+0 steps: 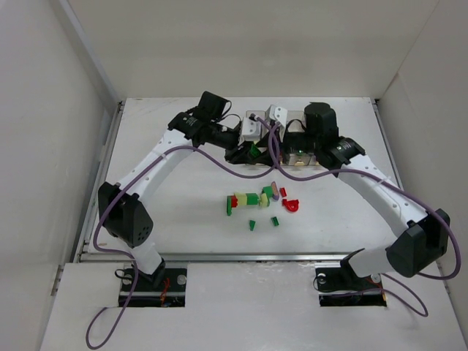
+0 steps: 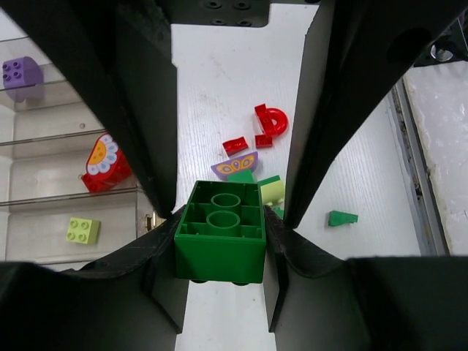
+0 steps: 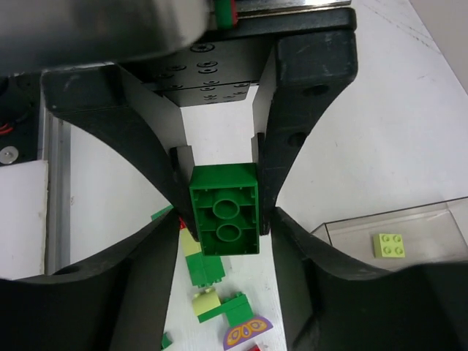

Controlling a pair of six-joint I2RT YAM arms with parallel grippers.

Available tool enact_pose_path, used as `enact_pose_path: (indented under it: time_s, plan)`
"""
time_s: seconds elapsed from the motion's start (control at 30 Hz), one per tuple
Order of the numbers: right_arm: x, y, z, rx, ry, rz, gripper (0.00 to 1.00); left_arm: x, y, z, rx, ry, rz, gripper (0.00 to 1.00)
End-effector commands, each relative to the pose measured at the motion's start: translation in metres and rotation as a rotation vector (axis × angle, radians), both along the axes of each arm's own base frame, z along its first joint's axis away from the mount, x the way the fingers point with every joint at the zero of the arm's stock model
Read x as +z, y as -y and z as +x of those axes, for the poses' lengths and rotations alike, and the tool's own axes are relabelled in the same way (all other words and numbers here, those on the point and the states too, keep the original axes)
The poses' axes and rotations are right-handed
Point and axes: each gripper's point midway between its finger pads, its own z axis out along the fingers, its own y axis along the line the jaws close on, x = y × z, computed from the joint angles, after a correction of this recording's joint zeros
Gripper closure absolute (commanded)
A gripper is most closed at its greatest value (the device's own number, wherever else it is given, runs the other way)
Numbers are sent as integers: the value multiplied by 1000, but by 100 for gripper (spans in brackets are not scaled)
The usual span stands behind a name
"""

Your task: Sort the legos into containers by color

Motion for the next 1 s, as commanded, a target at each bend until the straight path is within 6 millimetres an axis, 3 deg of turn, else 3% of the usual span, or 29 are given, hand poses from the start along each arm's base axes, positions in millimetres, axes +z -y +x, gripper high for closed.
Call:
enact_pose_path:
  time_s: [0.0, 0.17, 0.43, 0.67, 0.8, 0.93, 0.97]
  plan:
    - [17, -2, 11, -17, 93, 7, 45, 36, -3, -16, -41, 52, -63, 100]
    - [-1, 2, 6, -6, 61, -35, 50, 39, -4, -18, -41, 60, -67, 100]
    - [-13, 8, 7, -20, 37, -59, 53, 38, -4, -19, -45, 60, -63, 100]
    - [-12, 11, 4, -25, 47, -65, 52, 36, -6, -18, -42, 66, -53, 100]
    - [-12, 7, 5, -12, 38, -54, 62, 40, -5, -19, -48, 70, -63, 100]
    - [-3, 4, 7, -7, 59, -31, 100, 40, -5, -19, -48, 70, -63, 100]
    - [-5, 4, 7, -11, 48, -27, 100, 40, -5, -19, -48, 70, -63, 96]
